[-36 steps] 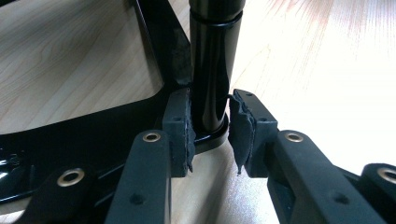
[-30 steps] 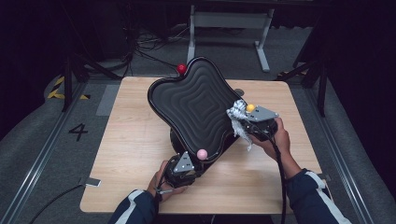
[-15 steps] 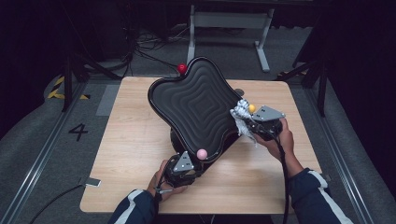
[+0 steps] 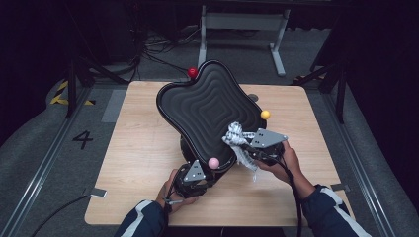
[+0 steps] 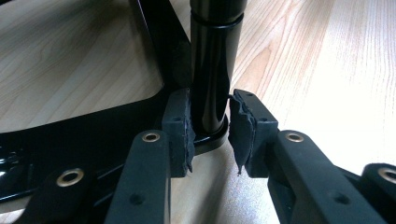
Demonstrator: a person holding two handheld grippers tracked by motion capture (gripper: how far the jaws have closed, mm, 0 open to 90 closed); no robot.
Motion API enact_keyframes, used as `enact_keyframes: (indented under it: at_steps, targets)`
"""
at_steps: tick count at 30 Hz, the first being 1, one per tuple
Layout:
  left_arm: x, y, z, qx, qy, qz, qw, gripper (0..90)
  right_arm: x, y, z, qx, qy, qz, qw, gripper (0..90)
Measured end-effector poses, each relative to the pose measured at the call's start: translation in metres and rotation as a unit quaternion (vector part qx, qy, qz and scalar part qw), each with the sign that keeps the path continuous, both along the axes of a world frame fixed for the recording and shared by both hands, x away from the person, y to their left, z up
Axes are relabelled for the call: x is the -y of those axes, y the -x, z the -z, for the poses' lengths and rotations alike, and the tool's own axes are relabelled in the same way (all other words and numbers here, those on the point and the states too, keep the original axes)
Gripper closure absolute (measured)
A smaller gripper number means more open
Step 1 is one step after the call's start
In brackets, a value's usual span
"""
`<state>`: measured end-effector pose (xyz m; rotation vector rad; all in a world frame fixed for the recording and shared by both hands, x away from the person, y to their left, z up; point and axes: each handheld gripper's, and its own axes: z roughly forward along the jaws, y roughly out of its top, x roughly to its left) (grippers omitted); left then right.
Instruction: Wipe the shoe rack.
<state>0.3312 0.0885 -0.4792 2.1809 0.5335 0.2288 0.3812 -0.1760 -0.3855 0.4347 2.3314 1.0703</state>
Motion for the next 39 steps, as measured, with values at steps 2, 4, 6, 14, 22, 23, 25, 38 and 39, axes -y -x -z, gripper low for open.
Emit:
enact_keyframes:
  at_steps: [2,4,6,14,22,23,25,38,39]
  targets:
    - [0.0,0.0,0.0,0.001,-0.001,0.001,1.0,68.5,-0.007,0.006,0.0,0.004,0.0,-0.007,1.0,80.3]
    - [0.0,0.001,0.0,-0.001,0.0,0.001,1.0,68.4,-0.011,0.011,-0.003,0.006,-0.004,-0.021,0.9997,80.4]
    - [0.0,0.0,0.0,-0.001,-0.002,0.004,1.0,68.2,-0.016,0.017,-0.005,0.002,-0.01,-0.036,0.9993,80.4]
    - [0.0,0.0,0.0,-0.002,-0.001,0.005,1.0,67.4,-0.034,0.038,-0.005,-0.025,-0.012,-0.083,0.9962,80.1]
    - [-0.001,-0.003,0.0,-0.012,0.008,0.009,0.9999,67.3,-0.027,0.03,-0.005,-0.028,-0.024,-0.074,0.9966,79.9]
    - [-0.001,-0.003,0.0,-0.011,0.008,0.008,0.9999,67.2,-0.026,0.03,-0.005,-0.022,-0.022,-0.067,0.9972,79.9]
    - [-0.001,-0.002,0.0,-0.004,0.003,0.011,0.9999,67.2,-0.023,0.027,-0.005,-0.008,-0.015,-0.051,0.9986,80.0]
    - [-0.001,0.001,0.0,0.006,-0.004,0.008,0.9999,67.4,0.028,-0.016,0.005,-0.006,0.002,0.062,0.998,79.9]
    - [0.0,0.001,0.0,0.006,-0.003,0.007,1.0,67.4,0.032,-0.017,0.005,0.0,0.008,0.069,0.9976,79.9]
